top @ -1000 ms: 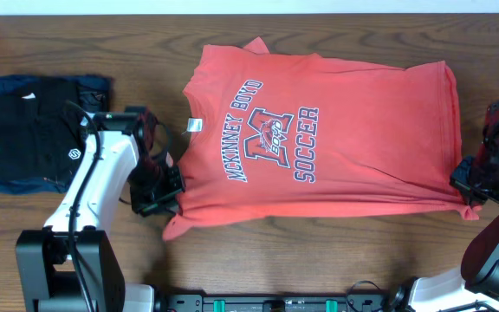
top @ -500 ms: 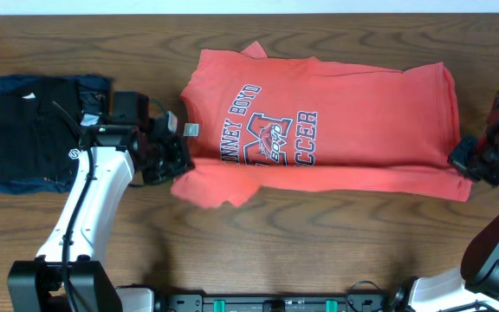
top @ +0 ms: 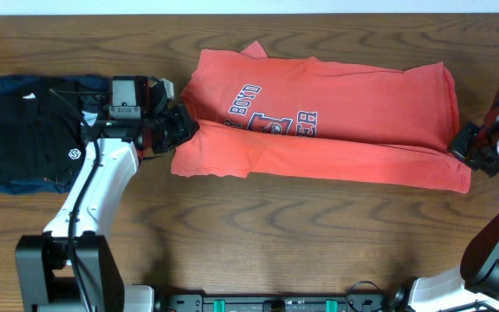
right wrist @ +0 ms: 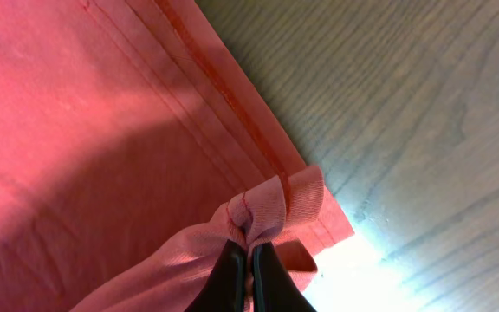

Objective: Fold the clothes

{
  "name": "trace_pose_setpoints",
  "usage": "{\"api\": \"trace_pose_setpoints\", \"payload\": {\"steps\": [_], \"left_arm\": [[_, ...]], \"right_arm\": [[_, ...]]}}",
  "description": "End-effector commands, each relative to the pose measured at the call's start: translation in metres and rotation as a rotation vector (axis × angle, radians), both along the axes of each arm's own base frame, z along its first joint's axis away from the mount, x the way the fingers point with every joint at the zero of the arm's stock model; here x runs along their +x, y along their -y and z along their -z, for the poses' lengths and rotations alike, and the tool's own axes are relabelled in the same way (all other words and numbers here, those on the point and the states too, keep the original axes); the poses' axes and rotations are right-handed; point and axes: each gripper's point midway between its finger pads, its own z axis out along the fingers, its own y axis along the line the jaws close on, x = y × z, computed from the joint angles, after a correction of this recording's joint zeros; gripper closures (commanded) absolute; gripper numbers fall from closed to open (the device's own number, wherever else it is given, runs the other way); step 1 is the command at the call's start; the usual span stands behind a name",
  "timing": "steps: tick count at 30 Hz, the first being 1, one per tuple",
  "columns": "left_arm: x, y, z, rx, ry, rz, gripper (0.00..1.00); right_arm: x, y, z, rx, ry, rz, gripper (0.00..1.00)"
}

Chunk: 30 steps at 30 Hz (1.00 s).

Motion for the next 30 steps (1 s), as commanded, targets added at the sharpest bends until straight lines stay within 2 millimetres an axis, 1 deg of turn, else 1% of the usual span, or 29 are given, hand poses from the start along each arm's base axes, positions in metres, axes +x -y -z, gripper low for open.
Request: {"api": "trace_pose_setpoints", "payload": {"steps": [1, 5, 6, 7, 8, 9, 10, 11, 12, 13, 14, 18, 19, 23, 26, 30], "left_arm": [[0.005, -0.003, 0.006, -0.006, -0.011, -0.014, 0.94], [0.009, -0.002, 0.013, -0.006, -0.013, -0.014, 0.94], [0.01, -0.002, 0.015, -0.006, -0.014, -0.013, 0.94], [0.01, -0.002, 0.016, -0.006, -0.017, -0.012, 0.94], [0.01, 0.0, 0.017, -0.006, -0.018, -0.009, 0.9], [0.011, 0.001, 0.018, -0.006, -0.019, -0.006, 0.75], [0.01, 0.002, 0.018, -0.006, -0.02, -0.002, 0.63], [0.009, 0.003, 0.019, -0.005, -0.022, 0.001, 0.49], [0.008, 0.004, 0.019, -0.005, -0.028, 0.005, 0.38], [0.005, 0.004, 0.021, -0.004, -0.043, 0.006, 0.32], [0.0, 0.004, 0.023, -0.002, -0.064, 0.009, 0.28], [-0.029, 0.003, 0.036, 0.033, -0.169, 0.07, 0.26], [-0.039, -0.001, 0.041, 0.058, -0.209, 0.075, 0.26], [-0.061, -0.021, 0.056, 0.174, -0.32, 0.037, 0.26], [-0.066, -0.024, 0.06, 0.192, -0.34, 0.032, 0.27], [-0.067, -0.022, 0.06, 0.19, -0.339, 0.037, 0.26]], "right_arm": [[-0.002, 0.001, 0.006, -0.013, -0.009, -0.011, 0.98], [0.009, -0.002, 0.006, 0.004, 0.038, -0.021, 0.98], [0.014, -0.003, 0.005, 0.01, 0.064, -0.026, 0.95], [0.018, -0.003, 0.004, 0.013, 0.078, -0.03, 0.89], [0.024, -0.004, 0.003, 0.017, 0.107, -0.036, 0.77], [0.031, -0.005, 0.002, 0.022, 0.134, -0.043, 0.68], [0.036, -0.006, 0.0, 0.028, 0.16, -0.05, 0.61], [0.039, -0.007, -0.001, 0.032, 0.172, -0.063, 0.57], [0.039, -0.008, -0.001, 0.034, 0.172, -0.065, 0.56], [0.038, -0.008, -0.001, 0.036, 0.167, -0.064, 0.55], [0.034, -0.009, 0.001, 0.043, 0.152, -0.062, 0.55], [0.017, -0.016, 0.007, 0.071, 0.078, -0.057, 0.55], [0.012, -0.018, 0.009, 0.079, 0.061, -0.056, 0.57], [0.002, -0.023, 0.022, 0.094, 0.029, -0.054, 0.62], [-0.004, -0.025, 0.037, 0.096, 0.025, -0.054, 0.62], [-0.012, -0.027, 0.056, 0.087, 0.025, -0.056, 0.61]]}}
